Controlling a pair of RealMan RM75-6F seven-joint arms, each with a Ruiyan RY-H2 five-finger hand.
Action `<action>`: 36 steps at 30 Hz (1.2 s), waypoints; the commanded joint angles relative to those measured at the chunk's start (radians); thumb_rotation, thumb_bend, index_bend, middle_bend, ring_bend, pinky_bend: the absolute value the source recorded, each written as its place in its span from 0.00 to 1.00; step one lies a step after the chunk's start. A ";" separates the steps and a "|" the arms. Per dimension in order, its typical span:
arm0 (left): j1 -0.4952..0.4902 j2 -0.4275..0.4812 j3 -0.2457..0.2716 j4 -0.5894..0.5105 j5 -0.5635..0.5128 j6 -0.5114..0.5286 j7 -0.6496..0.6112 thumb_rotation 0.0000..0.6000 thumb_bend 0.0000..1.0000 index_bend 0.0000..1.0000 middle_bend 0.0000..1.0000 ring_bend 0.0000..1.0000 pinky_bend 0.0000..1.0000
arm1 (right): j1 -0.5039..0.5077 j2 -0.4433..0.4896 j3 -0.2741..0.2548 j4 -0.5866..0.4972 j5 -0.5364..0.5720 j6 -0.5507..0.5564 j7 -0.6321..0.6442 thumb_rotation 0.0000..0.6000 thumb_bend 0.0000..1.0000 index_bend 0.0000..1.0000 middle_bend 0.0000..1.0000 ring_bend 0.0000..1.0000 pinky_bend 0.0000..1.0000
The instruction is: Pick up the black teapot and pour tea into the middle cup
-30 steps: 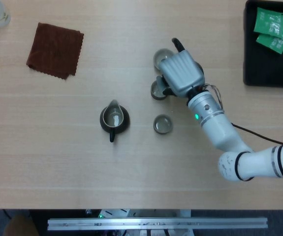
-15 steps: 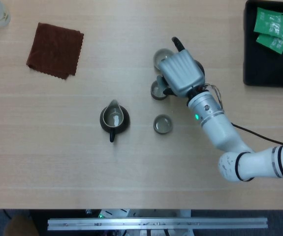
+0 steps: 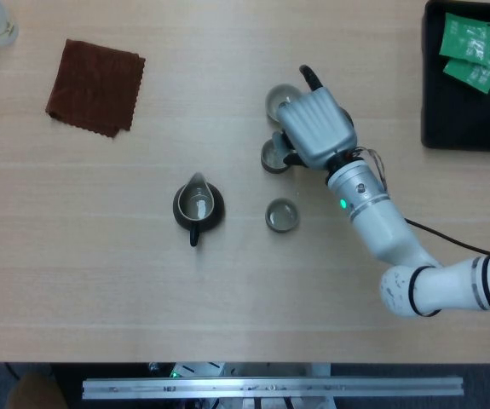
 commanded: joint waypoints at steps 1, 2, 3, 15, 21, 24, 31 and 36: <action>0.001 0.001 0.000 0.000 0.000 0.000 -0.001 1.00 0.36 0.18 0.11 0.09 0.12 | -0.018 -0.009 -0.003 0.011 -0.027 0.005 0.029 0.78 0.55 0.97 0.88 0.88 0.10; 0.001 0.001 0.001 0.001 -0.001 0.000 -0.003 1.00 0.36 0.18 0.11 0.09 0.12 | -0.025 -0.011 -0.005 0.013 -0.036 0.008 0.039 0.78 0.55 0.97 0.88 0.88 0.10; 0.001 0.001 0.001 0.002 -0.001 0.000 -0.003 1.00 0.36 0.18 0.11 0.09 0.12 | -0.031 -0.012 -0.004 0.013 -0.041 0.009 0.049 0.78 0.55 0.97 0.88 0.88 0.10; 0.000 0.002 0.001 0.004 0.002 -0.001 -0.007 1.00 0.36 0.18 0.11 0.09 0.12 | -0.118 0.014 0.015 -0.015 -0.126 0.005 0.223 0.78 0.54 0.96 0.87 0.86 0.10; -0.003 0.001 0.000 0.008 0.001 -0.007 -0.010 1.00 0.36 0.18 0.11 0.09 0.12 | -0.174 0.108 0.019 -0.106 -0.177 -0.001 0.310 0.78 0.54 0.95 0.86 0.85 0.10; -0.007 -0.001 -0.002 0.011 0.002 -0.010 -0.012 1.00 0.36 0.18 0.11 0.09 0.12 | -0.204 0.164 0.010 -0.157 -0.200 0.000 0.342 0.78 0.54 0.94 0.86 0.85 0.10; -0.014 -0.005 -0.003 0.017 0.002 -0.020 -0.013 1.00 0.36 0.18 0.11 0.09 0.12 | -0.274 0.269 -0.018 -0.229 -0.246 -0.015 0.435 0.79 0.54 0.93 0.84 0.83 0.10; -0.018 -0.009 -0.002 0.025 0.000 -0.027 -0.015 1.00 0.36 0.18 0.11 0.09 0.12 | -0.323 0.313 -0.061 -0.235 -0.301 -0.027 0.488 0.79 0.54 0.92 0.83 0.82 0.10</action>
